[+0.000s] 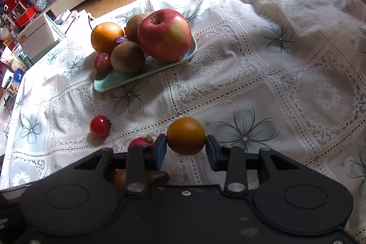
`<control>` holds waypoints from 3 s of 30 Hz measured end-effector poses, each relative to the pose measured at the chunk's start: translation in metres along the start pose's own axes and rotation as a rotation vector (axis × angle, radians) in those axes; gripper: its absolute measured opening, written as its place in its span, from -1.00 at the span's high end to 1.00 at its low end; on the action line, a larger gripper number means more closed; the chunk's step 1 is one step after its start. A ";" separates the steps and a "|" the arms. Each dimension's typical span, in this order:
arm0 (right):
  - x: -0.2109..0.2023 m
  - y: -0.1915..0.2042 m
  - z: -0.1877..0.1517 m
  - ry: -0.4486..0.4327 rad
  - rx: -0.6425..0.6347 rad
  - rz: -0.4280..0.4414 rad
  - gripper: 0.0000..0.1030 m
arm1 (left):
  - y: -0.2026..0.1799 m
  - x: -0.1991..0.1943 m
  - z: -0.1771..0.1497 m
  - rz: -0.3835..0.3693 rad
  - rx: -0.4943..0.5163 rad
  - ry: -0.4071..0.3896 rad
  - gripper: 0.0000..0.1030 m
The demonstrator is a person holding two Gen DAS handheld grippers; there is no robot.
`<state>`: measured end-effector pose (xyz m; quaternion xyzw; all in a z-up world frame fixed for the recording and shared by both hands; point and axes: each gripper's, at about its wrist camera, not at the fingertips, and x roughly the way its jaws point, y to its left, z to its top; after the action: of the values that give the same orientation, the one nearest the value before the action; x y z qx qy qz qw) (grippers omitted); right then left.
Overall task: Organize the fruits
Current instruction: 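Grasp a small orange with the right tool while the left tool approaches a red cherry tomato, then carry the small orange and red cherry tomato in both tools over the basket, then open the right tool over the basket while the left tool releases the tomato, then move both tools back over the remaining loose fruits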
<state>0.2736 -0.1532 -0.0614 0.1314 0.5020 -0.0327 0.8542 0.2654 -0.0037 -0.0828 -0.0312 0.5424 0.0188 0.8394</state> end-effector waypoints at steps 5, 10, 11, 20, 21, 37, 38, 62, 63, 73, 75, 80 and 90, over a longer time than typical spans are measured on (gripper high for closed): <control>0.002 -0.001 0.001 0.009 0.005 0.001 0.26 | 0.000 0.007 0.005 -0.009 0.012 0.016 -0.05; 0.001 -0.001 0.000 0.002 0.000 0.004 0.26 | 0.014 0.012 0.008 -0.081 -0.061 0.058 0.00; 0.000 -0.001 0.000 0.001 -0.001 0.008 0.26 | 0.018 0.012 0.008 -0.118 -0.075 0.064 0.18; -0.022 0.003 -0.003 -0.065 -0.023 0.012 0.26 | 0.031 -0.007 0.006 -0.166 -0.181 0.041 0.25; -0.027 0.004 -0.002 -0.077 -0.029 0.009 0.26 | 0.031 -0.014 0.006 -0.168 -0.180 0.027 0.25; -0.180 -0.031 -0.071 0.000 -0.155 0.200 0.26 | 0.032 -0.175 -0.090 -0.171 -0.071 -0.109 0.24; -0.180 -0.033 -0.079 0.026 -0.172 0.196 0.26 | 0.030 -0.175 -0.101 -0.179 -0.061 -0.100 0.24; -0.155 -0.046 -0.135 0.182 -0.223 0.144 0.24 | 0.032 -0.166 -0.168 -0.073 -0.086 -0.074 0.22; -0.156 -0.046 -0.136 0.181 -0.226 0.143 0.24 | 0.032 -0.166 -0.167 -0.071 -0.085 -0.076 0.22; -0.161 -0.045 -0.130 0.165 -0.227 0.144 0.24 | 0.037 -0.167 -0.155 -0.102 -0.090 -0.042 0.23; -0.162 -0.045 -0.126 0.158 -0.226 0.146 0.24 | 0.038 -0.167 -0.149 -0.124 -0.086 -0.037 0.23; -0.163 -0.041 -0.101 0.113 -0.214 0.135 0.24 | 0.039 -0.168 -0.122 -0.119 -0.099 -0.066 0.23; -0.114 -0.015 -0.021 0.059 -0.157 0.061 0.23 | 0.035 -0.125 -0.043 0.006 -0.143 -0.088 0.23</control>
<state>0.1960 -0.1711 0.0249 0.0804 0.5238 0.0368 0.8472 0.1721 0.0280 0.0127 -0.0888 0.5024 0.0613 0.8579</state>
